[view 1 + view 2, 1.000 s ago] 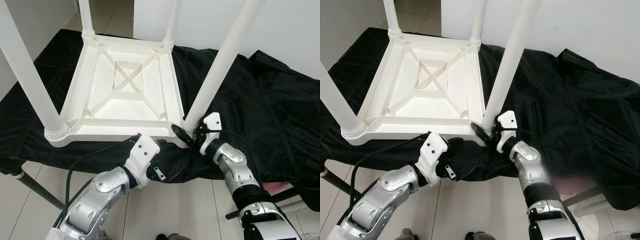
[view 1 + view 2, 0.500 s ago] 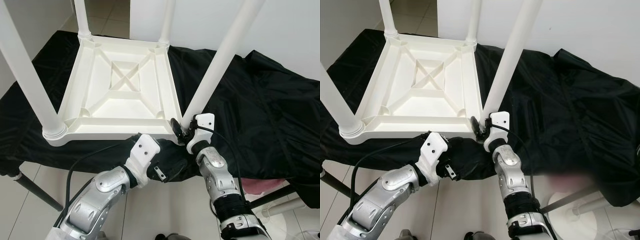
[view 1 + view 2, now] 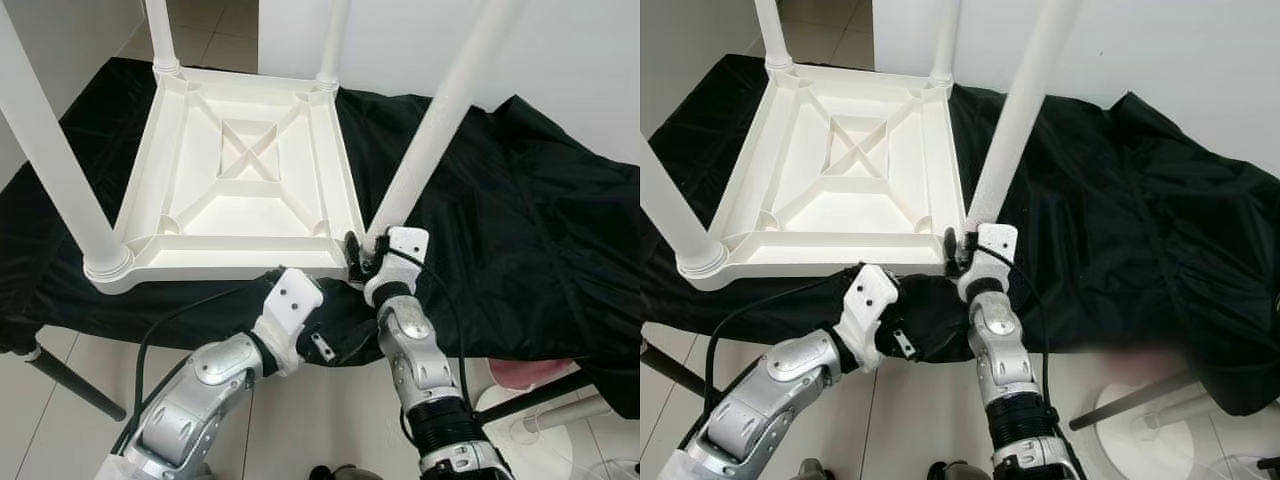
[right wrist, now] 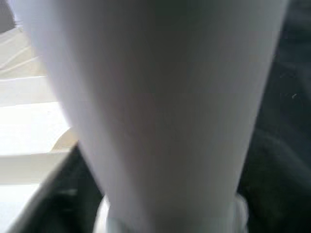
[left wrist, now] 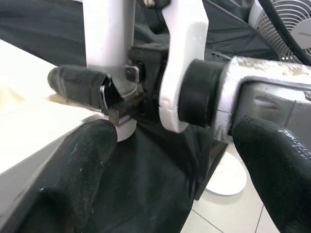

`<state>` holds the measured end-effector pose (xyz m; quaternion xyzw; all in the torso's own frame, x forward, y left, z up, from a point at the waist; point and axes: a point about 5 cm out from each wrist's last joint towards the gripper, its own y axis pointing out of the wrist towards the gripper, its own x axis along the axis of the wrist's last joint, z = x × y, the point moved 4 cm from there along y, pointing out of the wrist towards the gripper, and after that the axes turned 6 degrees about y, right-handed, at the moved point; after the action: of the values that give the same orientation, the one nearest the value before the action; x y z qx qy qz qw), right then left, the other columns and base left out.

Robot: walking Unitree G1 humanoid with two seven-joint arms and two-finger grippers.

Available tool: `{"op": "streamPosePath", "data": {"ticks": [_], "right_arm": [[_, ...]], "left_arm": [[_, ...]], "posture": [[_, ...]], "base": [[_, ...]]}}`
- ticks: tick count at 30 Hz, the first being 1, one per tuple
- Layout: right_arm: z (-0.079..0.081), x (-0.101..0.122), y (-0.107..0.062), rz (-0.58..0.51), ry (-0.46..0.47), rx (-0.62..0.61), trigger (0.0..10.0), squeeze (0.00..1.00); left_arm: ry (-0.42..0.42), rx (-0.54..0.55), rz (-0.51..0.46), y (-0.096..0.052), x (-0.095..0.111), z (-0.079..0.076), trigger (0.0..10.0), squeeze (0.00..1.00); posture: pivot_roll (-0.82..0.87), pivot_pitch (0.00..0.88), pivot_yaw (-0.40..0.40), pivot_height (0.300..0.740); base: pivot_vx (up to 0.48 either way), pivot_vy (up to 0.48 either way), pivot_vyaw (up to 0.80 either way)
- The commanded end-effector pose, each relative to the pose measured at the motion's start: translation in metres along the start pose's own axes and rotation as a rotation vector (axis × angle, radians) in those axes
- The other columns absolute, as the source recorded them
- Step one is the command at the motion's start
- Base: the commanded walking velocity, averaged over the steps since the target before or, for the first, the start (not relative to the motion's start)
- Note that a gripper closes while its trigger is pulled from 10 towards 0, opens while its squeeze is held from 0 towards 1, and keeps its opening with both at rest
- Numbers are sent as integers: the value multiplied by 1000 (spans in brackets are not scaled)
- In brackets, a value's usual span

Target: Building children table

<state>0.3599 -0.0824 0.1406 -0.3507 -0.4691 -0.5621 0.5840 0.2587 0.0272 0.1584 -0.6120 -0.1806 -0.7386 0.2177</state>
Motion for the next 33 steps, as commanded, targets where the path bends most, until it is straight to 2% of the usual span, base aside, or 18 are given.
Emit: {"op": "streamPosePath", "data": {"ticks": [1,3,6,7,8,10,11,13,19,22,25,33], "right_arm": [[6,0,-3,-6,50,33,10000,1000],[4,9,-7,-44,25,107,10000,1000],[1,10,-10,-49,8,132,10000,1000],[-1,11,-13,-48,-5,158,10000,871],[-4,11,-18,-44,-26,215,10000,0],[-12,9,-26,-22,-64,298,10000,0],[-12,9,-26,-22,-64,298,10000,0],[-23,9,-29,-3,-84,350,10000,0],[-28,13,-24,6,-153,438,10000,0],[-27,18,-14,8,-188,480,10000,0],[-27,20,-11,9,-197,495,10000,0],[-14,23,4,34,-253,618,10000,0]], "left_arm": [[-6,-11,24,1,-5,-4,10000,0],[-10,-8,24,1,-5,-5,10000,0],[-12,-7,25,0,-5,-6,10000,0],[-13,-6,25,0,-5,-6,10000,0],[-14,-4,25,0,-5,-6,10000,0],[-15,-1,25,0,-5,-5,10000,0],[-15,-1,25,0,-5,-5,10000,0],[-14,0,23,1,-4,-5,10000,0],[-10,-3,22,1,-4,-4,10000,0],[-5,-5,20,1,-3,-3,10000,0],[-4,-6,20,2,-3,-3,10000,0],[8,-4,18,1,-1,0,10000,0]], "posture": [[67,143,-128,740],[67,146,-131,740],[67,147,-134,740],[67,149,-137,740],[66,149,-136,740],[65,148,-136,740],[65,148,-136,740],[65,148,-136,740],[63,139,-127,740],[65,134,-123,740],[65,134,-123,740],[81,120,-121,740]], "base": [[0,0,0],[0,0,0],[0,0,0],[0,0,0],[0,0,0],[0,0,0],[0,0,0],[0,0,0],[0,0,0],[0,0,0],[0,0,0],[0,0,0]]}}
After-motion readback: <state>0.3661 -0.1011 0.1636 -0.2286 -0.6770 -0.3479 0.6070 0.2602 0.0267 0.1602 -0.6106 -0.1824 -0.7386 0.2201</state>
